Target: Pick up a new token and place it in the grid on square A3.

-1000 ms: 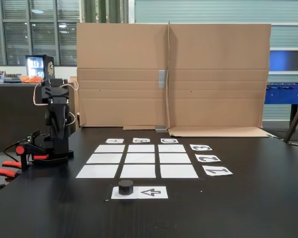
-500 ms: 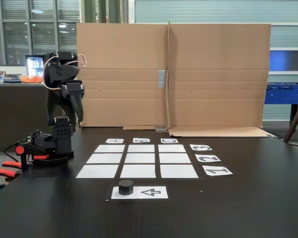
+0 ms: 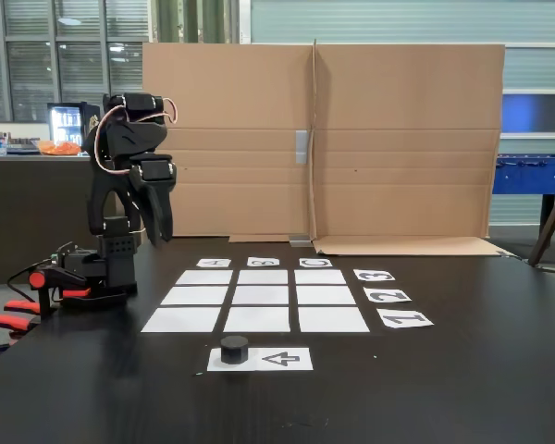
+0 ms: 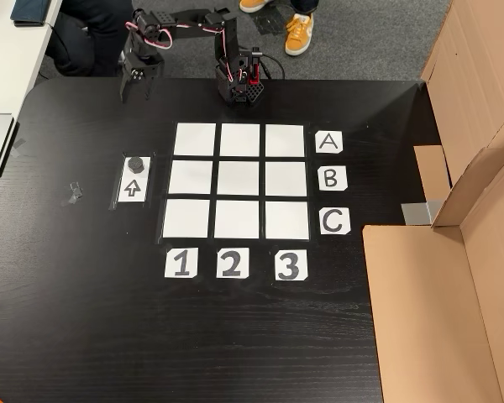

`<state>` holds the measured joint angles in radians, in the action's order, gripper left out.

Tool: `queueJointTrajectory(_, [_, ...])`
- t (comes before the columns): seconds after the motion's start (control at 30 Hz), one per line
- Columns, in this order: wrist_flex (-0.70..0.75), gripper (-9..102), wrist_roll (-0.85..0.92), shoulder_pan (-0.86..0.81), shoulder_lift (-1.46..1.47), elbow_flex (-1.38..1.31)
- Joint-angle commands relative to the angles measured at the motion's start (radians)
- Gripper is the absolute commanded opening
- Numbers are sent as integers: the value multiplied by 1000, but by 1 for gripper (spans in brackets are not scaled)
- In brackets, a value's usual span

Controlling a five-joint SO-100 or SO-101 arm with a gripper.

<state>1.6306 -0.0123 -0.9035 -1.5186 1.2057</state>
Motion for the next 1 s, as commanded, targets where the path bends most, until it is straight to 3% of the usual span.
queueJointTrajectory(0.0, [3, 25, -21, 17, 60, -92])
queueJointTrajectory(0.43, [-28, 25, -40, 69, 407, -373])
queueJointTrajectory(0.97, [-92, 29, -98, 150, 683, -528])
